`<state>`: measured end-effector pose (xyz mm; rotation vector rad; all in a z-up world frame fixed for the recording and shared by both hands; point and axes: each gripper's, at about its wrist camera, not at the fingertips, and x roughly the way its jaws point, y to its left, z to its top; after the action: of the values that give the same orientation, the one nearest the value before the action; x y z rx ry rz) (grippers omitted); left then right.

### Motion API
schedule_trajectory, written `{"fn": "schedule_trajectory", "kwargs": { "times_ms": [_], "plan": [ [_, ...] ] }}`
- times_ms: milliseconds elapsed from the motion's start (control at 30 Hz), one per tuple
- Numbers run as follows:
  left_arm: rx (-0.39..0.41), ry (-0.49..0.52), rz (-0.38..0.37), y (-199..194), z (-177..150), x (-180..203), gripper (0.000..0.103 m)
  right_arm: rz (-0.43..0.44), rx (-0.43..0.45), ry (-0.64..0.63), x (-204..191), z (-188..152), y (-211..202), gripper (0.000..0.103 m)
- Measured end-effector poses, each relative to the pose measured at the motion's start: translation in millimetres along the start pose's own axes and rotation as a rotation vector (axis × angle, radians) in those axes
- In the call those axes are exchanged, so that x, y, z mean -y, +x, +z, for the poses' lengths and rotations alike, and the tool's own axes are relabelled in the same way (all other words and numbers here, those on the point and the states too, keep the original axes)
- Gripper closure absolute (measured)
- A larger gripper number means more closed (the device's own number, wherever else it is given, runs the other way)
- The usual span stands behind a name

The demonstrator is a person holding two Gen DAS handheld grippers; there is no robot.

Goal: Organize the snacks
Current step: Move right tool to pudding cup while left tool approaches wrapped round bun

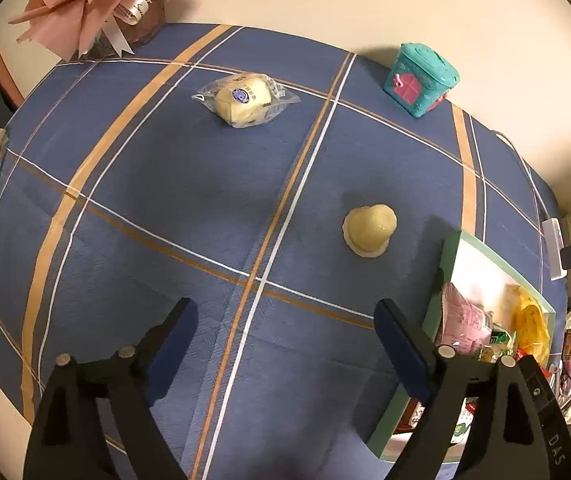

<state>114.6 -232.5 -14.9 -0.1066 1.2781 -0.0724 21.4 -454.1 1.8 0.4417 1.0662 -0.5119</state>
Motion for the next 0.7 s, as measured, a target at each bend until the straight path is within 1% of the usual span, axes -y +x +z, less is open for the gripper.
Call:
{"fn": "schedule_trajectory", "kwargs": {
  "times_ms": [67, 233, 367, 467, 600, 700],
  "plan": [
    [-0.002, 0.009, -0.002, 2, -1, 3, 0.008, -0.001, 0.005, -0.006, -1, 0, 0, 0.0],
    [-0.002, 0.036, 0.005, 4, -4, 10, 0.007, -0.004, 0.012, -0.02, -4, -1, 1, 0.0],
    [-0.013, 0.055, -0.011, 6, -6, 15, 0.007, -0.003, 0.016, -0.031, -6, -1, 0, 0.0],
    [-0.013, 0.068, -0.007, 5, -7, 17, 0.007, 0.0, 0.02, -0.04, -8, -1, -1, 0.0],
    [-0.016, 0.068, -0.015, 5, -5, 15, 0.007, 0.014, 0.037, -0.054, -13, -2, -4, 0.0],
    [-0.007, 0.047, -0.01, 2, -1, 4, 0.007, 0.031, 0.052, -0.068, -17, -2, -8, 0.0]
  ]
}}
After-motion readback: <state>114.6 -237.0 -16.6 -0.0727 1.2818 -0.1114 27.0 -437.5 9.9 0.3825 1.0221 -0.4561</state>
